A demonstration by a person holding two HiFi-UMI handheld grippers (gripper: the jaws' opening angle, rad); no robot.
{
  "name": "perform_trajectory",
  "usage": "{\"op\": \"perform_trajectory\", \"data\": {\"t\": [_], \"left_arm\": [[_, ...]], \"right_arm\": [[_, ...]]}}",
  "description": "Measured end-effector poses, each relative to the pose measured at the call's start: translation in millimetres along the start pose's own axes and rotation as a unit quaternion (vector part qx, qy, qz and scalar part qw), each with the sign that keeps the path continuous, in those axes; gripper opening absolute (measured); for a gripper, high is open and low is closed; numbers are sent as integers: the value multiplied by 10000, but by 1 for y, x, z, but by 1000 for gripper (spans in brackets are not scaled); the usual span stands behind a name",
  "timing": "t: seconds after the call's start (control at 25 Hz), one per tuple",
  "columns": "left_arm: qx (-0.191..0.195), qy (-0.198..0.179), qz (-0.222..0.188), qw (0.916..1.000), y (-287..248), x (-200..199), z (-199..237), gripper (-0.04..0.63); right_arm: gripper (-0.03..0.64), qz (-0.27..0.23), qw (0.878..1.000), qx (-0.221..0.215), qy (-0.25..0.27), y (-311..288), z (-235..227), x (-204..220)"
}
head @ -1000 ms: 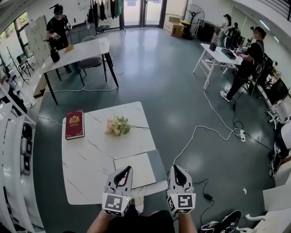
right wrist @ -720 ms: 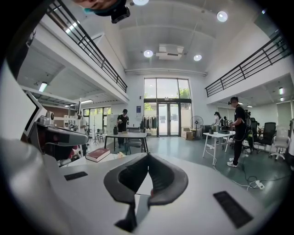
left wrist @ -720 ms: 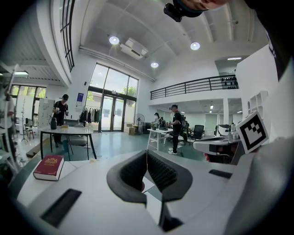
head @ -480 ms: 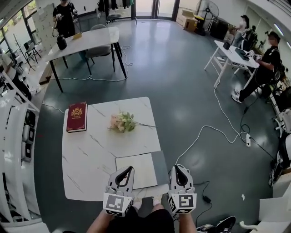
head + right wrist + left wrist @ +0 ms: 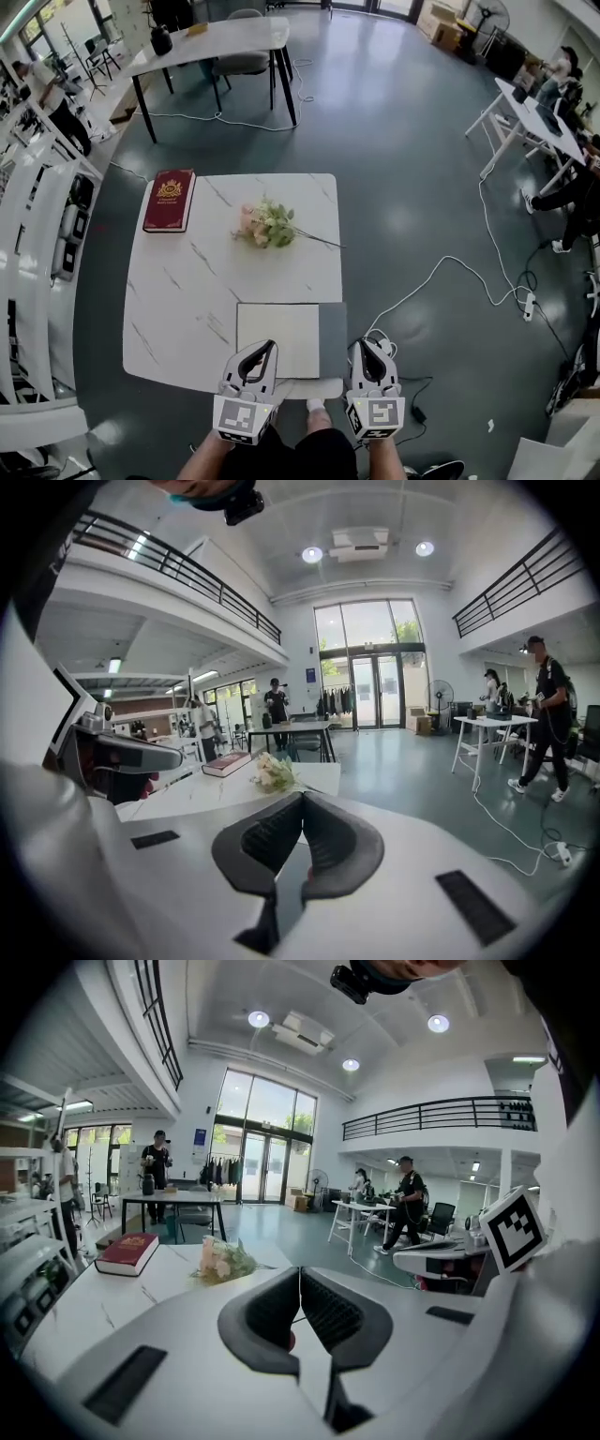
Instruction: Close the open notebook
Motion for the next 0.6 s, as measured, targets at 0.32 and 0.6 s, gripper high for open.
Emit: {"op": "perform_trajectory", "data": {"t": [0.32,0.6], "left_arm": [[-167,199,246,9994,-24,47,-13,25],[-384,371,399,9978,-36,76,-15,25]], "right_arm": [[17,449,9982,-397,-98,-26,-15,51],[26,953,9916,-630,-604,-44,-30,96]]}}
Point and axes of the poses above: the fingertips, and each gripper's own axes: y backward along the fingers, z to its left, x out of its underside, the point moved 4 cm from there along y, backward along the fingers, and after that the axes turned 6 degrees about -z, right-handed, at the moved point
